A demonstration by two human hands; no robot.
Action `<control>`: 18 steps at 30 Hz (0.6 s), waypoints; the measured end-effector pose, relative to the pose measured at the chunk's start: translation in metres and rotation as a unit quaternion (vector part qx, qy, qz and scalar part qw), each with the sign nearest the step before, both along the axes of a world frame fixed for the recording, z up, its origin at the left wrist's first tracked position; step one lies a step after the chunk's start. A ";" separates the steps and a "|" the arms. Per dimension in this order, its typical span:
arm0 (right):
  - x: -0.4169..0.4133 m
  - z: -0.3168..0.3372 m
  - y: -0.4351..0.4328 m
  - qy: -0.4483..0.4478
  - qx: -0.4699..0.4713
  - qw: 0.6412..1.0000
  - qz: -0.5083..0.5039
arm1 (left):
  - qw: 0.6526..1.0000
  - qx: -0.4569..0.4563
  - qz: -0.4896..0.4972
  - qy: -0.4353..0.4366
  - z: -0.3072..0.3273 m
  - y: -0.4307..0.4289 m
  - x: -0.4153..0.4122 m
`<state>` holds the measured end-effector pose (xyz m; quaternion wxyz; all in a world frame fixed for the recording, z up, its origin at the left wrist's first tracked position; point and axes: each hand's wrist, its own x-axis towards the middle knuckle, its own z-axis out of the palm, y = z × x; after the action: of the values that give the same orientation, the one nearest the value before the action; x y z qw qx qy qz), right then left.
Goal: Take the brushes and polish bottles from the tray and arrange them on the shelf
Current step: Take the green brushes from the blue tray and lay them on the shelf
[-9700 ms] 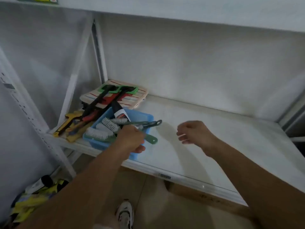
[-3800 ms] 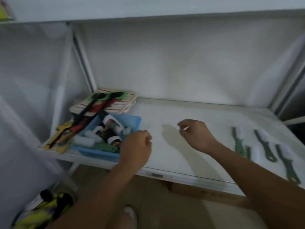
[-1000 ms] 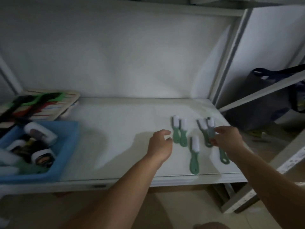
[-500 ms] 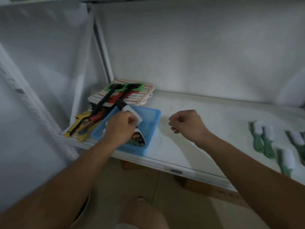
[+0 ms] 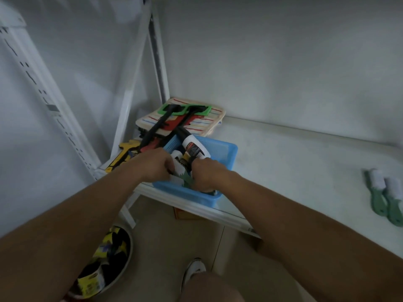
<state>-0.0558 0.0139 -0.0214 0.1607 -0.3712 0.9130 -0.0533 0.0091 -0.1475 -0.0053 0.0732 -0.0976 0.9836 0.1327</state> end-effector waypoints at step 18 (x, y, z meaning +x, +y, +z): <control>-0.014 0.017 0.032 -0.370 -0.392 0.815 -0.214 | 0.764 0.549 0.296 0.164 0.009 0.064 0.016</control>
<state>-0.0703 0.0456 -0.0044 0.3116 -0.1507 0.7428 -0.5731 0.0254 -0.0833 0.0041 -0.0906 -0.3035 0.6620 0.6793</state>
